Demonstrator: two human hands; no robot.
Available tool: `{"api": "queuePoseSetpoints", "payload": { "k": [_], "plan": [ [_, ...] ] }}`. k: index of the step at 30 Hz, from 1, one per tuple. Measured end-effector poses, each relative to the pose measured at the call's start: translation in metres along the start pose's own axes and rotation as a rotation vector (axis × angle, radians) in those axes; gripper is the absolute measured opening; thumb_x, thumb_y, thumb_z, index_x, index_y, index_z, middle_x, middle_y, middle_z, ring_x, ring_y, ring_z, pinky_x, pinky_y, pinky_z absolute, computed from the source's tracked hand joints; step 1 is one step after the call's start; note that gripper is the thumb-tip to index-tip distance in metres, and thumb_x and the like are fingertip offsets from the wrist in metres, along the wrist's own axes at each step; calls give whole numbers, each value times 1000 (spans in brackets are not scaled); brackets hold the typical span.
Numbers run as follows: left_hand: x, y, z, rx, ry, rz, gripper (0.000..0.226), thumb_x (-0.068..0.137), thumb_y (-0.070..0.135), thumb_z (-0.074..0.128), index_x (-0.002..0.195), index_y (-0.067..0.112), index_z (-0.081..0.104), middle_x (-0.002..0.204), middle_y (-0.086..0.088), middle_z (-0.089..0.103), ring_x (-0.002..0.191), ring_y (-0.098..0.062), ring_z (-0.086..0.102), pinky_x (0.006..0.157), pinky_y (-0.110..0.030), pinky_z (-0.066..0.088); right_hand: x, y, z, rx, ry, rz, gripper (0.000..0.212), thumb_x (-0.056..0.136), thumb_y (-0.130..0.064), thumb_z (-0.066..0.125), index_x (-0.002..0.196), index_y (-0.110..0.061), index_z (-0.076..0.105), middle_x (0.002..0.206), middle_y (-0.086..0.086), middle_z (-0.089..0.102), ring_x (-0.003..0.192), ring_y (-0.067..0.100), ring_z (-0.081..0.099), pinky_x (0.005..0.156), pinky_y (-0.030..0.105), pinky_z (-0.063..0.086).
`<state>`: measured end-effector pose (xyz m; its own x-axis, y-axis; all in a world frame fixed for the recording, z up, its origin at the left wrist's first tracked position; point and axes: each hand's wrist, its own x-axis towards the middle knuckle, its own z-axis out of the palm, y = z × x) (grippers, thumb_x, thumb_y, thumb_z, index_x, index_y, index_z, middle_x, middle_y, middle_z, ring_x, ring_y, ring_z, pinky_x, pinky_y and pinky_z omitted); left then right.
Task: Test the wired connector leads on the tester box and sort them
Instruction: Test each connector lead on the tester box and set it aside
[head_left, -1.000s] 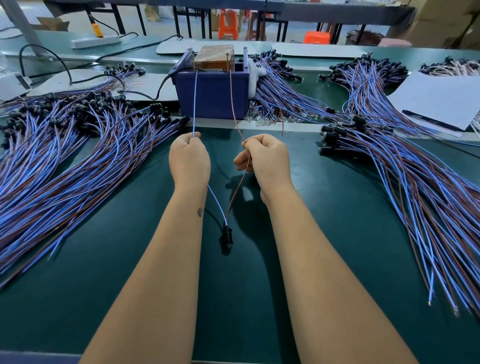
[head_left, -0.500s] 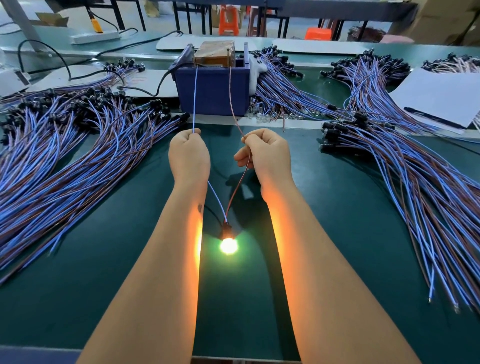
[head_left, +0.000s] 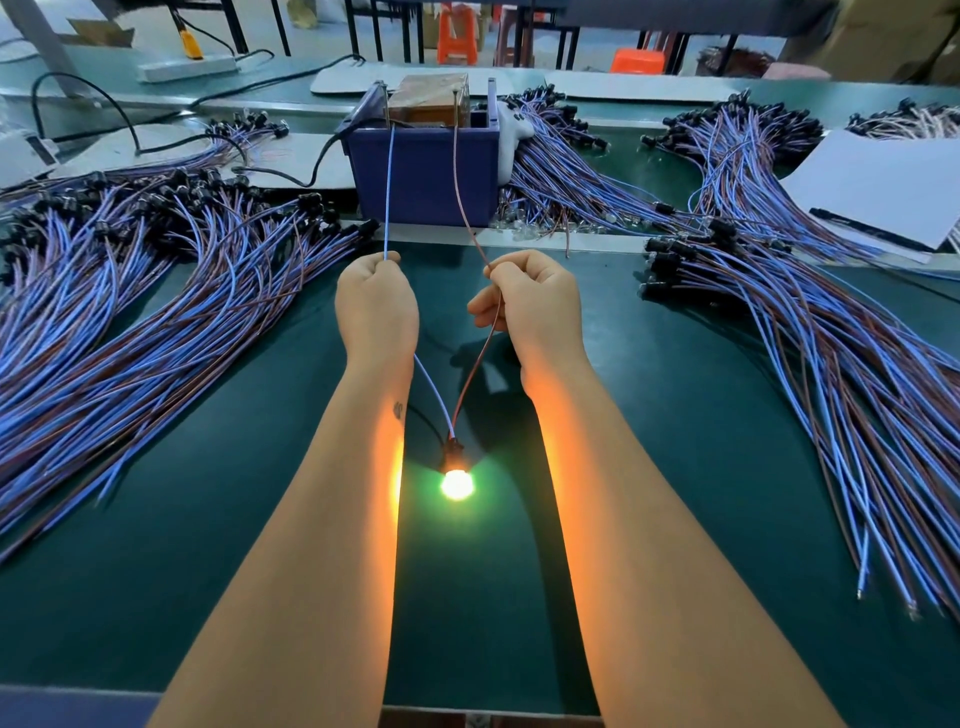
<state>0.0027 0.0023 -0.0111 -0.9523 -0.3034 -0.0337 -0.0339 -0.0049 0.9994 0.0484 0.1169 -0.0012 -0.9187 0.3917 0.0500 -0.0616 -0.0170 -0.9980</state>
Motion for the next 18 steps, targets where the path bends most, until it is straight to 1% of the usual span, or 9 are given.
{"api": "queuePoseSetpoints", "payload": {
  "k": [7,15,17,18],
  "plan": [
    [0,0,0,-7,-7,-1,33,85,6,32,96,22,59,52,8,38,44,-10,30,45,-24,26,0,0,0,2,2,3,13,92,-8,50,84,-12,60,56,3,66,51,13,59,53,21,47],
    [-2,1,-1,-7,-5,-1,37,86,6,31,105,18,60,52,8,38,43,-10,30,44,-24,26,1,0,0,-1,3,0,14,92,-8,49,85,-12,60,57,4,66,52,13,59,52,21,46],
    [-3,2,-2,-10,-34,-8,34,87,7,32,105,18,59,48,9,40,42,-9,31,44,-23,26,1,0,0,-2,-2,-2,14,92,-8,50,84,-13,60,57,4,66,52,14,59,52,21,46],
    [-3,3,-2,-10,-69,-7,30,89,7,34,102,18,59,45,10,43,40,-9,33,43,-22,28,1,0,0,-1,-9,-4,14,92,-7,50,83,-13,60,57,4,65,52,14,58,51,20,45]
  ]
}}
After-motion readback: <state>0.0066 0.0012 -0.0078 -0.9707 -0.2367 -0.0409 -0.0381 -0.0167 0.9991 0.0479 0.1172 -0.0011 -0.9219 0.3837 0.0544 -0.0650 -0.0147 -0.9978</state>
